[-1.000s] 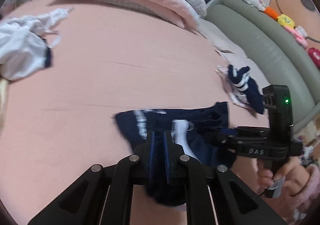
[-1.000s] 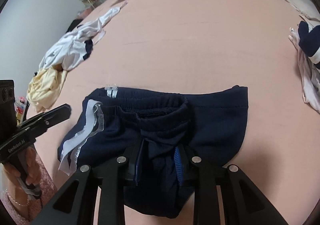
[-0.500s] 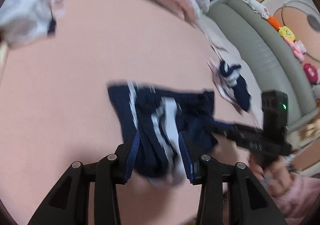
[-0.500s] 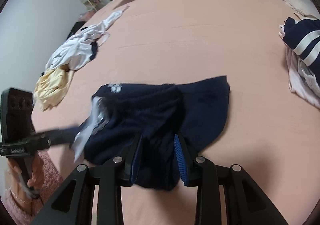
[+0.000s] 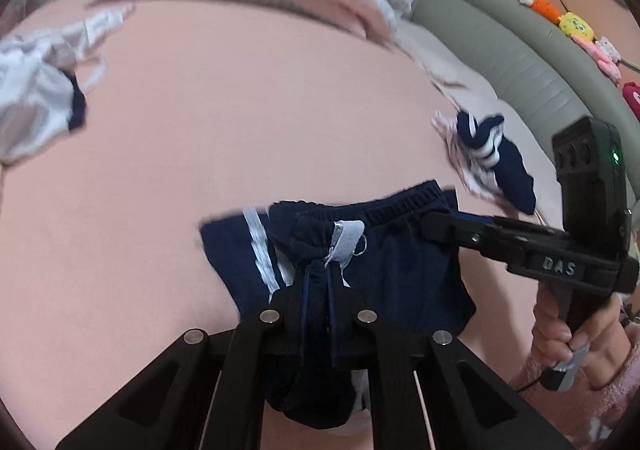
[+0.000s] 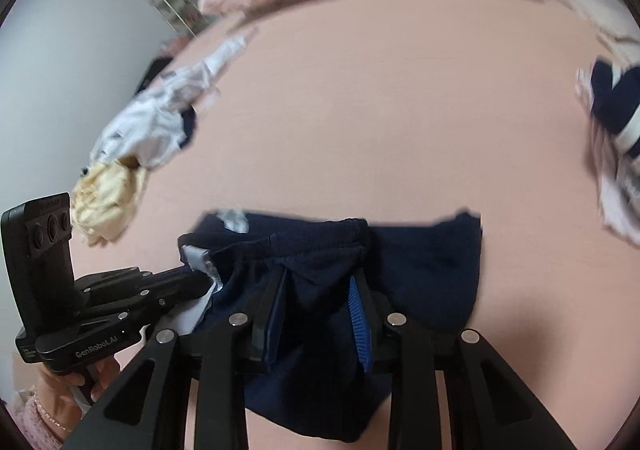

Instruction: Fold clothes

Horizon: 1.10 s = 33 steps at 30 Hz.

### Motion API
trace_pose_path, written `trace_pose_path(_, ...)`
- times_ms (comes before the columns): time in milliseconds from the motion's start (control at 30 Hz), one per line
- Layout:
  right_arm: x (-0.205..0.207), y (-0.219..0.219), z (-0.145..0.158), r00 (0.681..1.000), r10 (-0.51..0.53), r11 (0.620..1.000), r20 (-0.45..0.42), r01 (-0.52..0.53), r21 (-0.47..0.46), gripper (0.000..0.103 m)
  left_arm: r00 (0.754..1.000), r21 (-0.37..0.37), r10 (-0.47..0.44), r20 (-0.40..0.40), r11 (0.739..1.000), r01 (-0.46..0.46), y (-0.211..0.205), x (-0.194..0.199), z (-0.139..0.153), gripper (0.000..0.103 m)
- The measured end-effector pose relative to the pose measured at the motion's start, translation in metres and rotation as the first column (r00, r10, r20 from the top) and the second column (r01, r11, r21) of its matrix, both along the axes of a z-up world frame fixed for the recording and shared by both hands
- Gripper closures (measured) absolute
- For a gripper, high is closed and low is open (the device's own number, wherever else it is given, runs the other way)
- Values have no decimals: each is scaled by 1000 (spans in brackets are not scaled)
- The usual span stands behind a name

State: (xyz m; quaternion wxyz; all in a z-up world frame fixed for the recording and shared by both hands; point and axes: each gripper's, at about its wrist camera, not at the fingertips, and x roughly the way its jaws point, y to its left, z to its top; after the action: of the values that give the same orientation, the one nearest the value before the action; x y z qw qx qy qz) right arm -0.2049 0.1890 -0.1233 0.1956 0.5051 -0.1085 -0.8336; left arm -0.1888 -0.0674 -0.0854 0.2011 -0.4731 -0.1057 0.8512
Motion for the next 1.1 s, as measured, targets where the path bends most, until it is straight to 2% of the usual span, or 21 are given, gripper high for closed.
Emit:
trace_pose_path(100, -2, 3, 8, 999, -13, 1000, -53, 13, 3, 75, 999, -3, 38, -21, 999, -38, -5, -10, 1, 97)
trace_pose_path(167, -10, 5, 4, 999, -32, 999, -39, 33, 18, 75, 998, -7, 42, 41, 999, -42, -6, -21, -15, 96)
trace_pose_path(233, -21, 7, -9, 999, -37, 999, 24, 36, 26, 74, 989, -6, 35, 146, 999, -34, -5, -32, -37, 93)
trace_pose_path(267, -29, 7, -22, 996, -45, 998, 81, 41, 48, 74, 987, 30, 49, 150, 998, -54, -8, -32, -40, 93)
trace_pose_path(300, -32, 8, -28, 993, -54, 998, 105, 49, 50, 74, 989, 59, 75, 125, 995, -83, -14, -30, -33, 92)
trace_pose_path(333, -30, 13, -25, 993, -72, 997, 93, 70, 17, 74, 989, 64, 135, 61, 988, -139, -21, -25, -18, 92)
trace_pose_path(400, -24, 24, -11, 993, -112, 992, 43, 114, -59, 74, 981, 75, 168, -100, 984, -161, -27, -7, 14, 90)
trace_pose_path(433, -17, 30, -1, 991, -136, 985, 1, 135, -102, 74, 967, 81, 182, -180, 982, -169, -30, 2, 30, 88)
trace_pose_path(467, -6, 33, 8, 986, -160, 981, -38, 154, -118, 74, 974, 57, 138, -182, 990, -130, -25, 7, 33, 86)
trace_pose_path(533, 13, 34, 20, 981, -171, 980, -90, 160, -117, 74, 986, 3, 39, -163, 999, -39, -13, 16, 36, 86)
trace_pose_path(633, 34, 12, 10, 998, -37, 999, -60, 37, -7, 74, 999, -67, -42, -27, 997, 40, 8, 27, 12, 86)
trace_pose_path(700, 45, -5, -5, 998, 54, 992, -22, -51, 112, 74, 998, -146, -48, 37, 988, 53, 24, 36, -7, 86)
trace_pose_path(767, 51, -11, -18, 997, 83, 981, -2, -82, 175, 74, 996, -218, -47, 73, 974, 62, 33, 40, -23, 86)
trace_pose_path(833, 54, -6, -23, 997, 74, 981, -7, -72, 182, 74, 997, -200, -14, 74, 979, 28, 21, 39, -17, 86)
trace_pose_path(900, 51, 0, -19, 999, 44, 976, 0, -43, 212, 74, 993, -172, 91, 74, 982, -77, -4, 38, -9, 86)
trace_pose_path(1000, 47, 15, -13, 1000, -11, 965, 16, 7, 261, 74, 991, -3, 137, 13, 991, -137, -35, 40, 5, 86)
trace_pose_path(1033, 46, 19, -10, 1000, -4, 973, 15, 1, 231, 74, 992, 31, 124, -2, 992, -124, -36, 40, 8, 86)
trace_pose_path(1067, 46, 20, -3, 1000, 7, 982, -8, -6, 191, 74, 994, 32, 111, -25, 993, -110, -33, 40, 12, 86)
trace_pose_path(1100, 46, 21, 3, 999, 18, 988, -33, -13, 154, 74, 994, 0, 91, -53, 996, -91, -25, 41, 15, 86)
